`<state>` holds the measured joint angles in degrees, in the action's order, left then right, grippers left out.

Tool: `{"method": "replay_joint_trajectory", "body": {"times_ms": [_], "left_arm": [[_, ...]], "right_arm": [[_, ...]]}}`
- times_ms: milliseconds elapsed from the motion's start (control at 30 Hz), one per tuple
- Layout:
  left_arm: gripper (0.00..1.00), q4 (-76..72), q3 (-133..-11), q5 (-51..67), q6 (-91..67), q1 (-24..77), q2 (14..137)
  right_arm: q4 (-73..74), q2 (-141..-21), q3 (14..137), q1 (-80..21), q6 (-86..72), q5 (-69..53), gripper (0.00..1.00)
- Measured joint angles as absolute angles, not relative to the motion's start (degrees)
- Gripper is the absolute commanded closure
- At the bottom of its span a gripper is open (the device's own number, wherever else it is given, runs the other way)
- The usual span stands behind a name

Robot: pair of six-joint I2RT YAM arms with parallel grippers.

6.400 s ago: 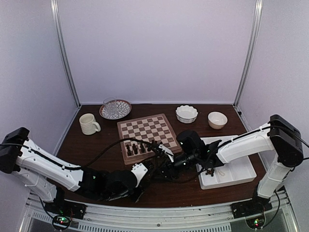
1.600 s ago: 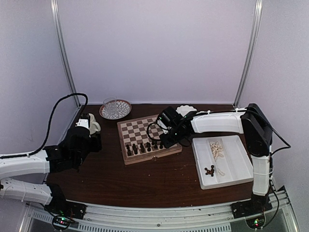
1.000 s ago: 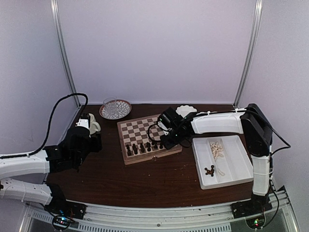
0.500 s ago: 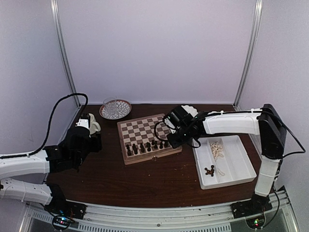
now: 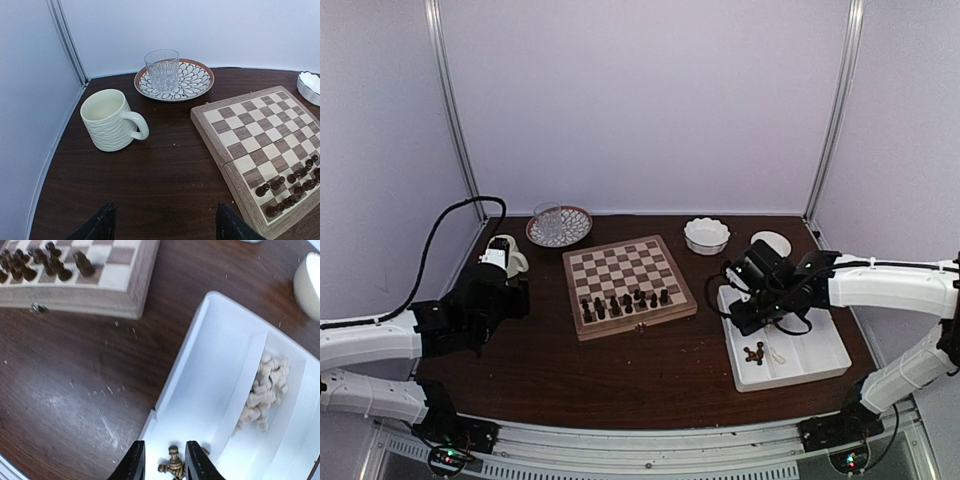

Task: Set up the chess pieces on the board
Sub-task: Pick up the pawn from the storage box.

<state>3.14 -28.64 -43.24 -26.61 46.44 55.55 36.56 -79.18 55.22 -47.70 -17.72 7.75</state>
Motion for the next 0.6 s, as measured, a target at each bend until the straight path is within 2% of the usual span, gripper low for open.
{"method": "replay_joint_trajectory", "body": {"times_ms": [333,600], "left_arm": [[0.32,4.2,-28.7,-43.2,-26.4,46.4,54.7],[0.32,4.5,-29.0,-42.7,-26.2,46.4,54.9]], "right_arm": [[42.4,-75.7,47.7,-47.7,-21.1,5.3,0.75],[42.4,-82.7,48.1,-47.7,-21.3,5.8,0.73]]}}
